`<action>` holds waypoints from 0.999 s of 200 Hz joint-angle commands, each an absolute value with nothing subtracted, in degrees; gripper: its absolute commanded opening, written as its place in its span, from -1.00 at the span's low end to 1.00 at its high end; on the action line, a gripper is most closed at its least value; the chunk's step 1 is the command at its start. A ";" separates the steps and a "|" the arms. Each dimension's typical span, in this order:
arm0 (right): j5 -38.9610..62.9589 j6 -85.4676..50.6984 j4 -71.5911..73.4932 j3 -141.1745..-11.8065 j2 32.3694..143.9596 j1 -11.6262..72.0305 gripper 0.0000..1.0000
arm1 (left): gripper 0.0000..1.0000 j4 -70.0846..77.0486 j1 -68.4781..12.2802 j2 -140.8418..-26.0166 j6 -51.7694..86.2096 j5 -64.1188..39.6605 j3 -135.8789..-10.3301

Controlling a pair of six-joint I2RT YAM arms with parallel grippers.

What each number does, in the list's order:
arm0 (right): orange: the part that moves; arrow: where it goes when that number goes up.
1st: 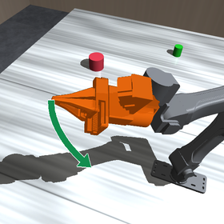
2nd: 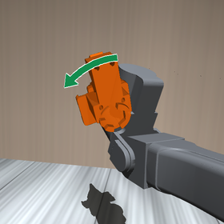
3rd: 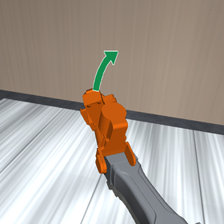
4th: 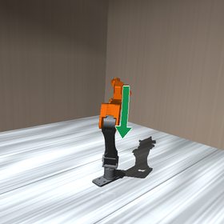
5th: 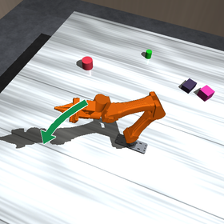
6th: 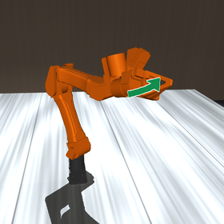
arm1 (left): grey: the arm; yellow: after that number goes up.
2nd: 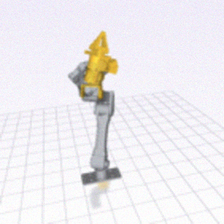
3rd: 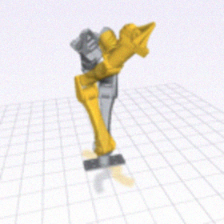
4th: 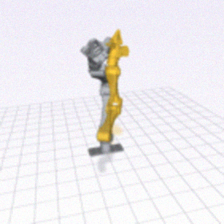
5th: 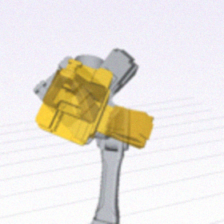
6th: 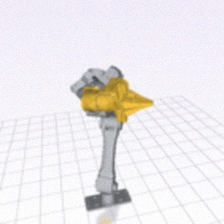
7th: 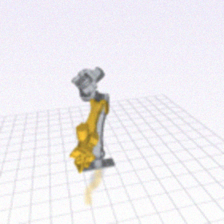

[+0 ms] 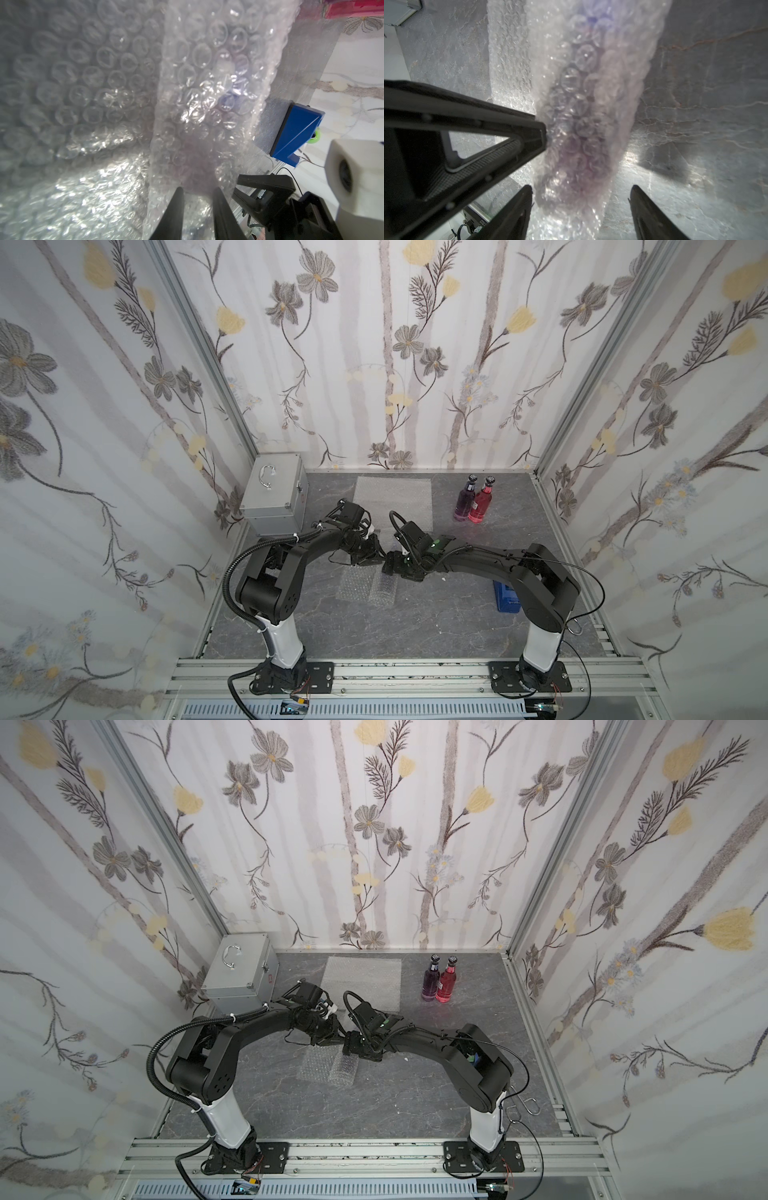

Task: Wrap wine bottles in bubble wrap
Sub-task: Wrap the wine bottle in bubble wrap.

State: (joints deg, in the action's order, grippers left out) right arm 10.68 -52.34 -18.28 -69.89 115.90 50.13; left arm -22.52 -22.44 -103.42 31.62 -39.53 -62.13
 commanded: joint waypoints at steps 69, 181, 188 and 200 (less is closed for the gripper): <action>8.73 -54.17 -22.35 -75.88 121.64 51.72 0.54 | -0.49 -20.79 -22.07 -103.01 36.20 -38.58 -59.32; 5.96 -46.58 -30.91 -75.92 122.32 50.69 0.05 | 0.30 -26.19 -11.31 -92.08 31.93 -32.78 -59.15; 5.93 -45.69 -31.79 -76.33 122.67 50.54 0.06 | 0.30 -26.76 -10.31 -91.53 31.55 -31.42 -58.66; 5.43 -44.59 -33.28 -77.02 123.25 50.41 0.08 | 0.30 -28.50 -9.23 -91.32 30.93 -28.83 -57.72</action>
